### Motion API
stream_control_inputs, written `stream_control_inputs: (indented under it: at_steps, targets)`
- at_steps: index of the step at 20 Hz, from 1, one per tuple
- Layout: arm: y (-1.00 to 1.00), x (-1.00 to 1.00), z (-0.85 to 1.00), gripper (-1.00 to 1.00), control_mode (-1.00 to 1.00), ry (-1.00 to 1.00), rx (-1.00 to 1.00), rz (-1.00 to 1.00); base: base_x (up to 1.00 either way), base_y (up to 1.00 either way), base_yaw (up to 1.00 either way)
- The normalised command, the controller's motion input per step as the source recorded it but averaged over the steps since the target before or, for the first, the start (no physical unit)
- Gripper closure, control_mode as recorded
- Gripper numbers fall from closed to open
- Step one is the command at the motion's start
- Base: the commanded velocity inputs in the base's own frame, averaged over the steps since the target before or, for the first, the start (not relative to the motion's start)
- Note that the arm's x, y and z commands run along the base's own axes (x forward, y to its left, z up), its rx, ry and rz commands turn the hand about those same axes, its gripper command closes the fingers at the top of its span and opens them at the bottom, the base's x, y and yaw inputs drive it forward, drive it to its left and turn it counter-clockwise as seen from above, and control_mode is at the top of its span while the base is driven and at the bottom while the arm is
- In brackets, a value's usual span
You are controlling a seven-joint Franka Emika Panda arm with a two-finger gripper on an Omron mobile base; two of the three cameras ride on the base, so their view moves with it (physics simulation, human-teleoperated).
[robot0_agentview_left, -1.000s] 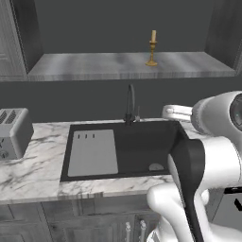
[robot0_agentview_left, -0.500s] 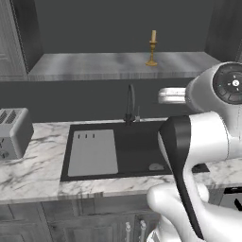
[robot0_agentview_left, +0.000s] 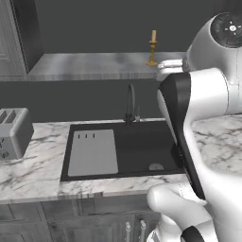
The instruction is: Get the candle and the beer from the cabinet and move them to the dining counter.
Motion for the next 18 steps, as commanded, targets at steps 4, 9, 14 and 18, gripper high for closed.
stream_control_inputs:
  at_steps: [4,9,14,18]
  targets:
    - [-0.01,0.45,-0.07,-1.0,-1.0,-0.22,0.01,0.16,0.0,0.0,0.0]
    - [-0.06,0.52,-0.21,-1.0,-1.0,-0.28,0.0,0.13,0.0,0.0,0.0]
    - [-0.15,0.72,0.11,-1.0,-1.0,0.03,0.01,0.04,0.0,0.0,0.0]
    - [-0.01,0.65,0.27,-1.0,-1.0,0.17,0.0,-0.02,0.0,0.0,0.0]
